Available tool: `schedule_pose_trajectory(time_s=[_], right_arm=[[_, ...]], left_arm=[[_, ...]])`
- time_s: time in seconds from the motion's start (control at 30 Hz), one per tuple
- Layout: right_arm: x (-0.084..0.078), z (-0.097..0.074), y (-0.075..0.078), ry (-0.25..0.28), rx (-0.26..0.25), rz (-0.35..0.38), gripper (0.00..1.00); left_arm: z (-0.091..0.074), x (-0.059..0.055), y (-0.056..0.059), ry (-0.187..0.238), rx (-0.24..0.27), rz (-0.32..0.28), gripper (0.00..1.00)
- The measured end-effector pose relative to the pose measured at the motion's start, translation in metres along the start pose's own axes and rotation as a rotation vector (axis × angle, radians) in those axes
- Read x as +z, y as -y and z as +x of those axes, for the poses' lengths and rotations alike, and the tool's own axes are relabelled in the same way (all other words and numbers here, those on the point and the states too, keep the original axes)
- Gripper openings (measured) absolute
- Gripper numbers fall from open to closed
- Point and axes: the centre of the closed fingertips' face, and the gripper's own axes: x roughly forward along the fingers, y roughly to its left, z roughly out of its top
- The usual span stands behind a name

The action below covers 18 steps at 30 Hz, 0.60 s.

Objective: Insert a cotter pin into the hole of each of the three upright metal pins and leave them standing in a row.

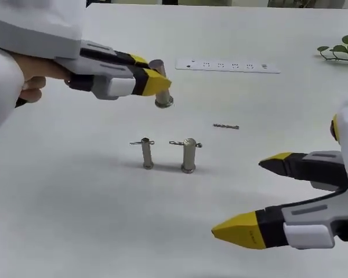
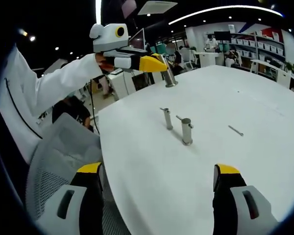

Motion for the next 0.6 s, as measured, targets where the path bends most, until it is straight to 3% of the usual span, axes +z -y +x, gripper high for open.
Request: schedule_pose_trajectory(time_s=[0.13,0.3,0.6], right_arm=[[0.003,-0.002,-0.001,0.012,-0.002,-0.002,0.91],[0.004,-0.003,-0.001,0.015,-0.005,-0.004,0.91],[0.002,-0.003,-0.001,0.005,-0.006,-0.003,0.91]], left_arm=[[-0.001,-0.009,0.016,-0.027,-0.043,0.03,0.09],[0.0,-0.022,0.046,-0.045,-0.112,0.033,0.09],[0.01,-0.049,0.074,-0.088,-0.163,0.029,0.09]])
